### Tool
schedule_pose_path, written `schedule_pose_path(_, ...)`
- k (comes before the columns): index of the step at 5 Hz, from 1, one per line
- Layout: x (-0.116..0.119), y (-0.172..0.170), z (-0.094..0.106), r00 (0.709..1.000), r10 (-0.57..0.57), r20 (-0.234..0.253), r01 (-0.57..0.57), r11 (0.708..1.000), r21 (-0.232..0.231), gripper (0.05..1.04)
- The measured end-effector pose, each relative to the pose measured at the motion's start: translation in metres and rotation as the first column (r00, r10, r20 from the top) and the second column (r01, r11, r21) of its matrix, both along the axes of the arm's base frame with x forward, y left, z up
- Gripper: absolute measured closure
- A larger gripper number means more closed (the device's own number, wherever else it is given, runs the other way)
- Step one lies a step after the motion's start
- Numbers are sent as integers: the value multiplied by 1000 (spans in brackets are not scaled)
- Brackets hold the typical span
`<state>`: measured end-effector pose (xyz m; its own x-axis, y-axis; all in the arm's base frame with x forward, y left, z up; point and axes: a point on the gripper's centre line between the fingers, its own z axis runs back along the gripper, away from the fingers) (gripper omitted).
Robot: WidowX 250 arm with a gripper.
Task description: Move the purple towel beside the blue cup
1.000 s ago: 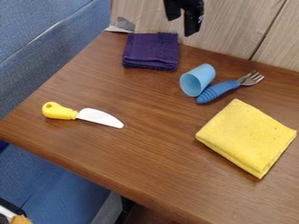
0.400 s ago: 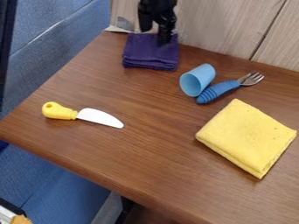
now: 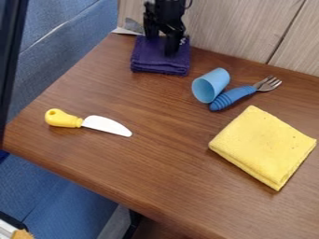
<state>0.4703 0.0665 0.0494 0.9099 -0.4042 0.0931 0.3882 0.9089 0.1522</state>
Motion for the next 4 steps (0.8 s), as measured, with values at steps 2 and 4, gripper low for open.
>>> schedule_pose_path(2,-23,5,-8,987,158,-31,-157,987,34,85)
schedule_pose_path(4,-55,-1,-7,974,216,-64,-215,976,19,85)
